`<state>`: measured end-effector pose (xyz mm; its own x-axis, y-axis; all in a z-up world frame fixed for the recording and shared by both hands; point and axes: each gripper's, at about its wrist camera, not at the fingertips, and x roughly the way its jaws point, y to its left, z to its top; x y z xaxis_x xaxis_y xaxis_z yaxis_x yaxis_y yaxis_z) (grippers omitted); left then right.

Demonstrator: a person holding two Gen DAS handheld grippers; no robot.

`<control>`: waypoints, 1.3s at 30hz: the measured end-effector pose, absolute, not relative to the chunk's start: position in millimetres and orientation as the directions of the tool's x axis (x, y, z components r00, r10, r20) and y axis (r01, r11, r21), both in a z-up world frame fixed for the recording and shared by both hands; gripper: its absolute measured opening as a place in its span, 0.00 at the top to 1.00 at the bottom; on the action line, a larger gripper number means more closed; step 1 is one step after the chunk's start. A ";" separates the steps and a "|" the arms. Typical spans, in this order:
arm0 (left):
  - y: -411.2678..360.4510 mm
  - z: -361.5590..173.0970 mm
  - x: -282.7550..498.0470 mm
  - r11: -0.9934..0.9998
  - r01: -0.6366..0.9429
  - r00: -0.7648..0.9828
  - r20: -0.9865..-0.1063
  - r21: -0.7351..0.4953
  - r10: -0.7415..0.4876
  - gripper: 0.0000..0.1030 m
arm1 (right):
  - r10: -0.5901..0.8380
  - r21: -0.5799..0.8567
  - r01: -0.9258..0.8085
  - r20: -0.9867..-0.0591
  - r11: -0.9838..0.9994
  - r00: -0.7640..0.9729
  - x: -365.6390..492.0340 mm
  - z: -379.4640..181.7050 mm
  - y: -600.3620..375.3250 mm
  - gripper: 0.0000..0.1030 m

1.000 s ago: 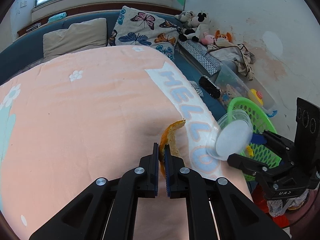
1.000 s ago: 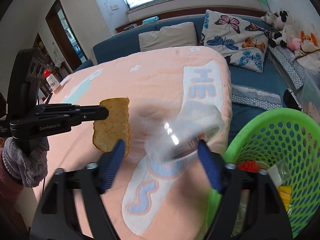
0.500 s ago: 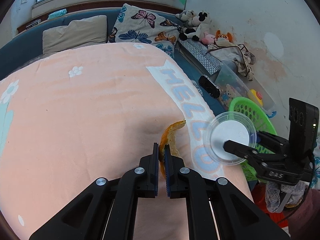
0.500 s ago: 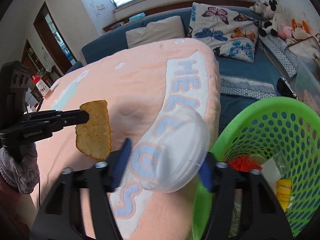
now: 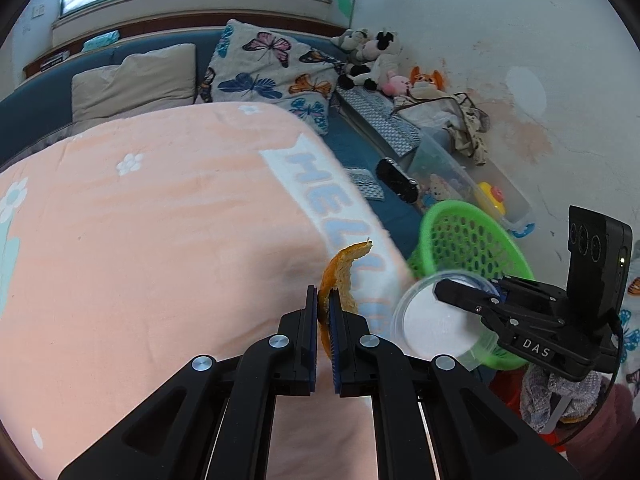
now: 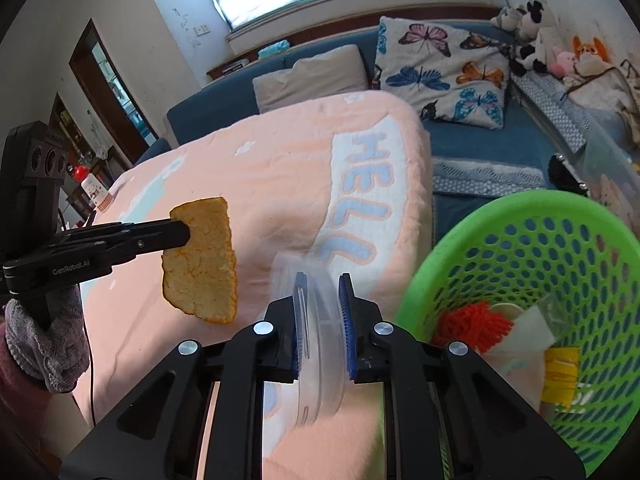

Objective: Collect trash
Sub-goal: 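Carry the container and bread slice over the green basket with both tools, then open the left tool to drop the bread while the right tool drops the container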

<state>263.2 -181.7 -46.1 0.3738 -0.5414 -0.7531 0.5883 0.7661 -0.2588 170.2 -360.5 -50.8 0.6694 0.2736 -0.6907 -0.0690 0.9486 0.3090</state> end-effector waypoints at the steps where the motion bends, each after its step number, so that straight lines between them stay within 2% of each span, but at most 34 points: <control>1: -185.5 -43.8 261.0 0.761 0.594 0.372 -0.750 -0.261 -0.548 0.95 | 0.267 0.303 -0.066 -0.689 0.951 0.674 166.1 -48.2 -362.4 0.84; 8: -210.5 -29.5 247.1 0.727 0.632 0.359 -0.731 -0.268 -0.581 0.95 | 0.226 0.284 -0.034 -0.674 0.958 0.703 140.0 -32.3 -382.7 0.84; 21: -282.6 -5.8 220.3 0.644 0.714 0.311 -0.699 -0.276 -0.644 0.95 | -0.027 0.134 0.164 -0.690 0.977 0.723 93.6 -15.9 -455.2 0.84; 28: -321.3 -9.7 206.6 0.623 0.734 0.284 -0.711 -0.270 -0.643 0.95 | -0.100 0.127 0.264 -0.707 0.956 0.700 80.7 -23.8 -490.4 0.82; 31: -332.1 -14.3 204.4 0.622 0.735 0.275 -0.721 -0.269 -0.636 0.94 | -0.115 0.135 0.292 -0.707 0.947 0.698 73.1 -26.2 -500.5 0.69; 32: -335.9 -15.9 203.5 0.624 0.734 0.274 -0.724 -0.267 -0.633 0.94 | -0.122 0.135 0.303 -0.707 0.944 0.696 70.3 -27.1 -503.6 0.62; 37: -347.6 -27.7 202.5 0.624 0.731 0.252 -0.740 -0.276 -0.623 0.94 | -0.131 0.138 0.314 -0.702 0.939 0.700 60.5 -26.7 -508.4 0.54; 39: -349.9 -31.7 202.3 0.626 0.727 0.242 -0.746 -0.284 -0.620 0.92 | -0.143 0.128 0.318 -0.698 0.939 0.702 58.8 -24.4 -507.8 0.46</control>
